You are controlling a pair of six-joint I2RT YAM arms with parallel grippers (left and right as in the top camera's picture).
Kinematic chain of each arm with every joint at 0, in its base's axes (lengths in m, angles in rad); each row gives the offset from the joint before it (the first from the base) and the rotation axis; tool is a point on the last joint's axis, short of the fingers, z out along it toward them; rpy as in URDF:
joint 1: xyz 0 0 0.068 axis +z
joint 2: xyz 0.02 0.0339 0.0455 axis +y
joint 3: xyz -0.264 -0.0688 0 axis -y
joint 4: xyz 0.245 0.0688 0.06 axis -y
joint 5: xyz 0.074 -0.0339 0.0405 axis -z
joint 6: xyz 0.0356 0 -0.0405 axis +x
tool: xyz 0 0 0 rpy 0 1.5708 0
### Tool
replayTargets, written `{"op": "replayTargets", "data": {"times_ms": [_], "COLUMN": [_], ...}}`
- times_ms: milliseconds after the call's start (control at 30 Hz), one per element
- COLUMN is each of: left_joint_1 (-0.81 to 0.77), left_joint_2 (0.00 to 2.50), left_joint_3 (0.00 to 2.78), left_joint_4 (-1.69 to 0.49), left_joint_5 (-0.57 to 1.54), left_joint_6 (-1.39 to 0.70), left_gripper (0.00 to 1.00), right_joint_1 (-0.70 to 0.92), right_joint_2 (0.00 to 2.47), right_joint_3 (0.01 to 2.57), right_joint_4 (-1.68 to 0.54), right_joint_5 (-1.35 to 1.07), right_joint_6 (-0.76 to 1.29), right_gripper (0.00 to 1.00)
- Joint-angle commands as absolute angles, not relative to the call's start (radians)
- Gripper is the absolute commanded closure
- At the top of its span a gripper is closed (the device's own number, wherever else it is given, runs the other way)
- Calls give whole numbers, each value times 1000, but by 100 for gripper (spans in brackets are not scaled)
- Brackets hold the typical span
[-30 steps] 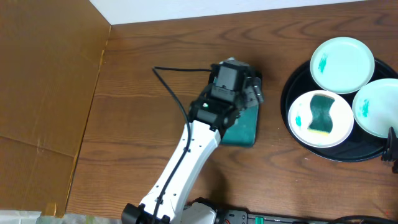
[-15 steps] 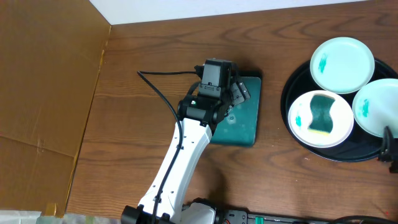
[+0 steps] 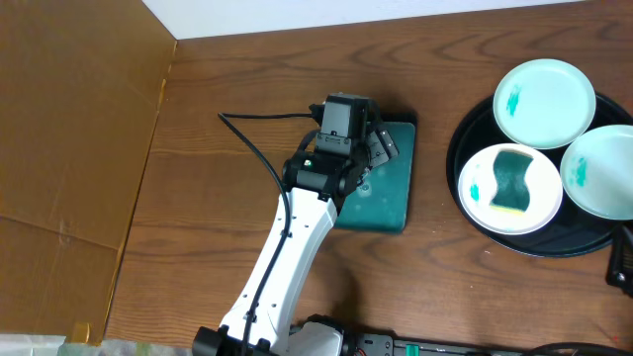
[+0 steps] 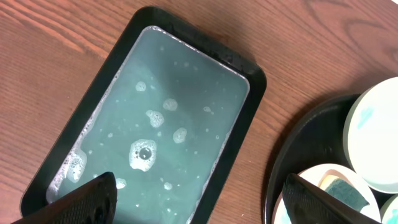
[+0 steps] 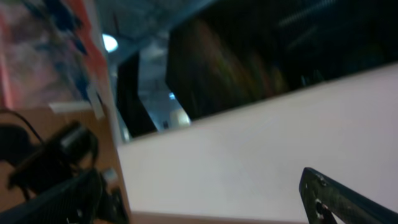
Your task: Clean dirty plates on tray and stack at the side
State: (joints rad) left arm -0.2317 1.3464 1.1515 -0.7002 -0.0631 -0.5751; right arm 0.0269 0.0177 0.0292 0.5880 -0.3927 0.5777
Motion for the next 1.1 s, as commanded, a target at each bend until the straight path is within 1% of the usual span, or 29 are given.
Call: {"op": "replayTargets", "data": {"times_ms": [0, 100, 233, 333, 533, 600, 667, 733, 833, 867, 900, 933, 1000, 1033, 1067], "left_joint_1": [-228, -228, -228, -228, -228, -228, -228, -228, -228, -228, -228, -228, -228, -228, -228], "left_joint_2": [1341, 1341, 1341, 1341, 1341, 1341, 1341, 1341, 1341, 1341, 1341, 1341, 1341, 1341, 1341], "left_joint_3": [1151, 1151, 1151, 1151, 1151, 1151, 1151, 1151, 1151, 1151, 1151, 1151, 1151, 1151, 1151], "left_joint_4": [-703, -703, -703, -703, -703, -703, -703, -703, -703, -703, -703, -703, -703, -703, -703], "left_joint_5": [-80, -80, -80, -80, -80, -80, -80, -80, -80, -80, -80, -80, -80, -80, -80], "left_joint_6": [-569, -569, -569, -569, -569, -569, -569, -569, -569, -569, -569, -569, -569, -569, -569], "left_gripper": [14, 14, 14, 14, 14, 14, 14, 14, 14, 14, 14, 14, 14, 14, 14], "right_joint_1": [20, 20, 20, 20, 20, 20, 20, 20, 21, 22, 23, 29, 54, 77, 95], "right_joint_2": [19, 46, 143, 263, 594, 696, 780, 842, 907, 928, 942, 954, 979, 996, 1008], "right_joint_3": [124, 267, 495, 656, 1001, 1102, 1173, 1209, 1216, 1216, 1216, 1216, 1216, 1217, 1219], "right_joint_4": [566, 404, 88, -123, -564, -675, -727, -720, -632, -599, -582, -575, -590, -617, -641], "right_joint_5": [-354, -347, -337, -338, -342, -403, -528, -677, -910, -960, -976, -968, -919, -854, -799], "right_joint_6": [585, 463, 313, 274, 244, 197, 171, 171, 171, 184, 208, 233, 250, 255, 261], "right_gripper": [1, 1, 1, 1, 1, 1, 1, 1, 2, 13, 17, 18, 13, 12, 14]}}
